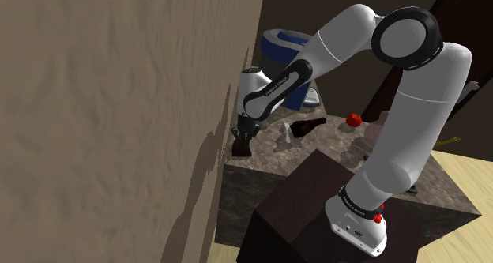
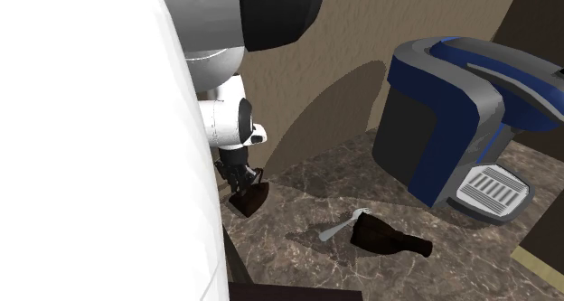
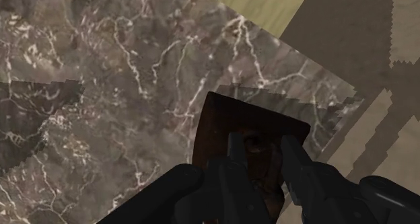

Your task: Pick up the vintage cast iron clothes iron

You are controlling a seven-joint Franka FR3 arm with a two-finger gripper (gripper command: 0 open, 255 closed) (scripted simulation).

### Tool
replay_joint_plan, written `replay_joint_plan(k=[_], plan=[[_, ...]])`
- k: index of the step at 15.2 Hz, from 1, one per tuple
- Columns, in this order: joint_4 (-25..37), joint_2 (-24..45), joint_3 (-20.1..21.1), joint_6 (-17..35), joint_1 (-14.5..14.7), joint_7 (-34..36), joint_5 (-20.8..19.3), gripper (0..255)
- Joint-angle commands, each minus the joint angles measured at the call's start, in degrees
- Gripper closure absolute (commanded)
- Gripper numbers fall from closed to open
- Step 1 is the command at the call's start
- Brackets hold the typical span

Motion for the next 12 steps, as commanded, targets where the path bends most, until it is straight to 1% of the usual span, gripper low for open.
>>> replay_joint_plan(k=[1, 12], plan=[[0.0, 0.1, 0.0, 0.1, 0.0, 0.1, 0.0, 255], [0.8, -7.2, 0.8, -7.9, -0.5, -1.6, 2.3, 255]])
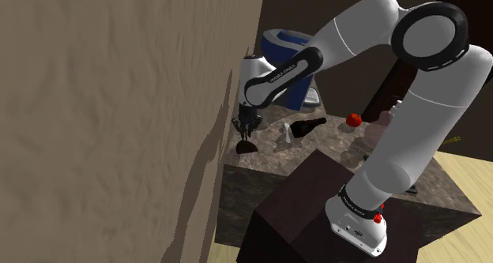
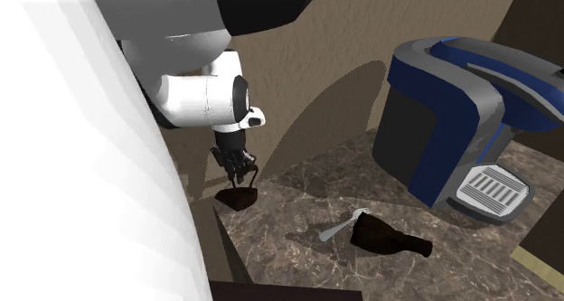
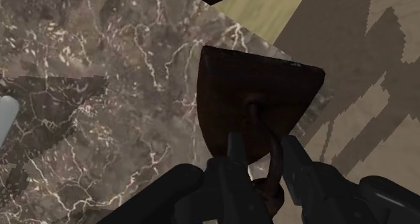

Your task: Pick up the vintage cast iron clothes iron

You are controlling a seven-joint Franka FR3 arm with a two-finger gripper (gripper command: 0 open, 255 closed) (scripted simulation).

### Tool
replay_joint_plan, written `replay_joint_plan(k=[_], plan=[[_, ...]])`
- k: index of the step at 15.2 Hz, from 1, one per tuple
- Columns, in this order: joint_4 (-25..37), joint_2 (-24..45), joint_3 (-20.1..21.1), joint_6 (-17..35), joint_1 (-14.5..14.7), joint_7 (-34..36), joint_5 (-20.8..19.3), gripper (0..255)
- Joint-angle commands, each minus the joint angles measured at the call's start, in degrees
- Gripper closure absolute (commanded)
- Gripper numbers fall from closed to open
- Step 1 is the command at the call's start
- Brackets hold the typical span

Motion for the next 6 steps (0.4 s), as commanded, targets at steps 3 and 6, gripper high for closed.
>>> replay_joint_plan(k=[3, 6], plan=[[0.4, -2.7, 0.1, -3.0, -0.2, -0.7, 0.8, 255], [0.6, -3.3, 0.1, -3.9, -0.2, -0.8, 0.9, 255]])
